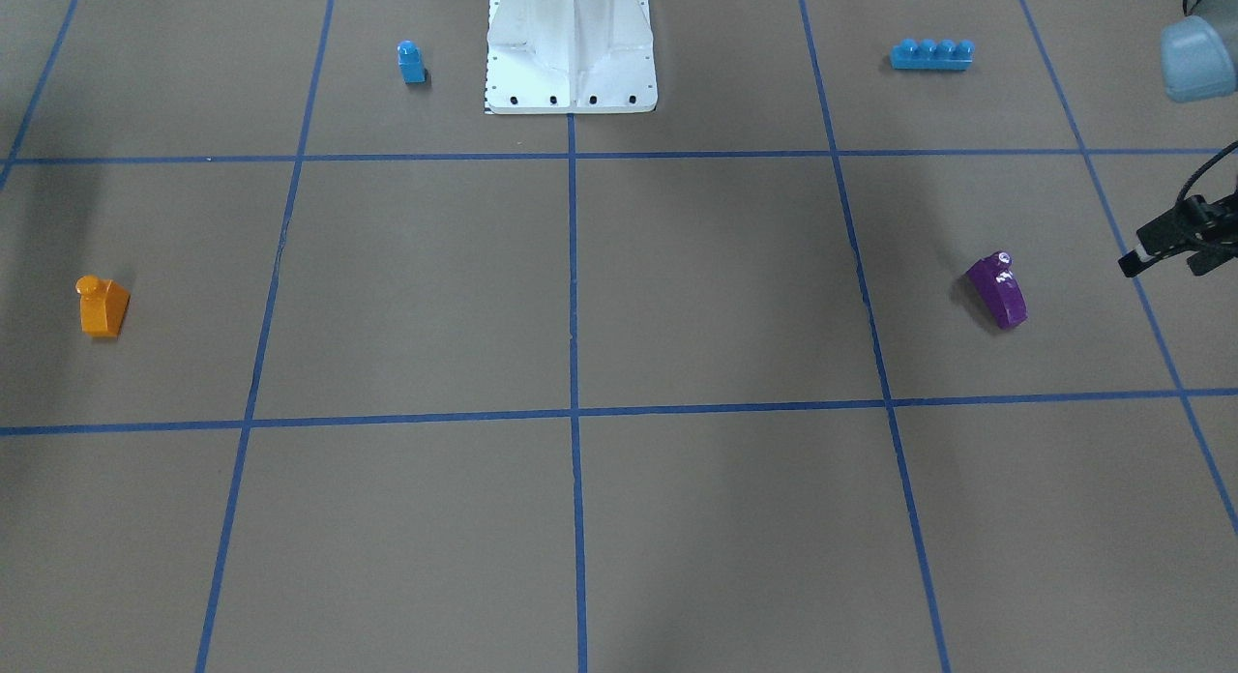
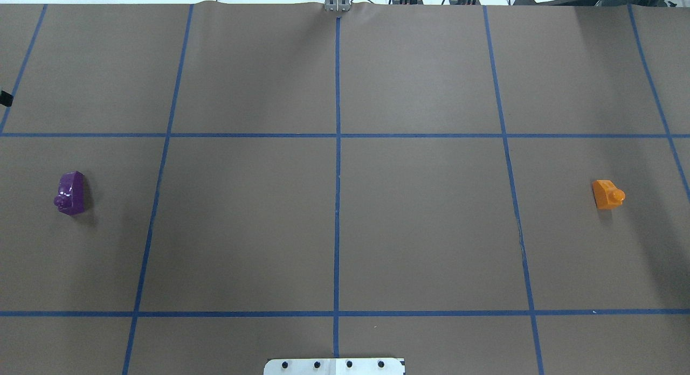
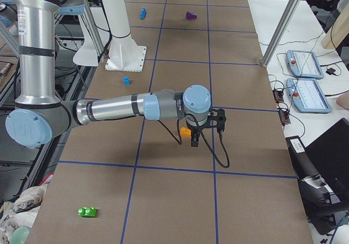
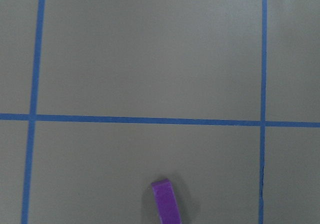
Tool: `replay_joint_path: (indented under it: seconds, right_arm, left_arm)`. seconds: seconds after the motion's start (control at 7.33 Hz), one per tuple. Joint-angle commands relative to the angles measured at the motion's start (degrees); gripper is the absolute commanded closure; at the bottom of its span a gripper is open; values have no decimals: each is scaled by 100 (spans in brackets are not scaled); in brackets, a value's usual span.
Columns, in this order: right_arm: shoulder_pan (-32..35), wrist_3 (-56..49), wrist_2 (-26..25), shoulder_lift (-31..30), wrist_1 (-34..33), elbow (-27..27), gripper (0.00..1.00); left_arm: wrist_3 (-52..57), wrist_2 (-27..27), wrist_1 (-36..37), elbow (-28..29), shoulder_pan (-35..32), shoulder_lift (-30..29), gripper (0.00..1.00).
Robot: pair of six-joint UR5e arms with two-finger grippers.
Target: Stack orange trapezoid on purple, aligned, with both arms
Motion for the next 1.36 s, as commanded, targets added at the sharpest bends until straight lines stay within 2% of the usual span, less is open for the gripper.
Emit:
replay_joint_path:
  seconds: [0.0, 0.14, 0.27, 0.41, 0.95, 1.09, 1.23]
  right_arm:
    - [-2, -9, -17, -37, 5, -5, 0]
    - [-2, -61, -17, -37, 14, -5, 0]
    - [-2, -79, -17, -46, 14, -5, 0]
    - [-2, -71, -17, -46, 14, -14, 0]
    - [-2, -62, -17, -37, 14, -5, 0]
    - [-2, -62, -17, -11, 14, 3, 0]
    - [-2, -45, -17, 15, 14, -5, 0]
  left_arm:
    - [-1774, 1226, -1395, 62, 1132, 446, 0]
    - [-2076, 1526, -1732, 105, 1502, 641, 0]
    - [-2366, 1886, -1744, 97, 1871, 669, 0]
    - [-2378, 2020, -1744, 149, 2162, 721, 0]
    - [-2334, 2004, -1744, 387, 2349, 800, 0]
    - [-2325, 2004, -1753, 352, 2349, 914, 5]
    - [-2316, 1995, -1753, 326, 2349, 985, 28]
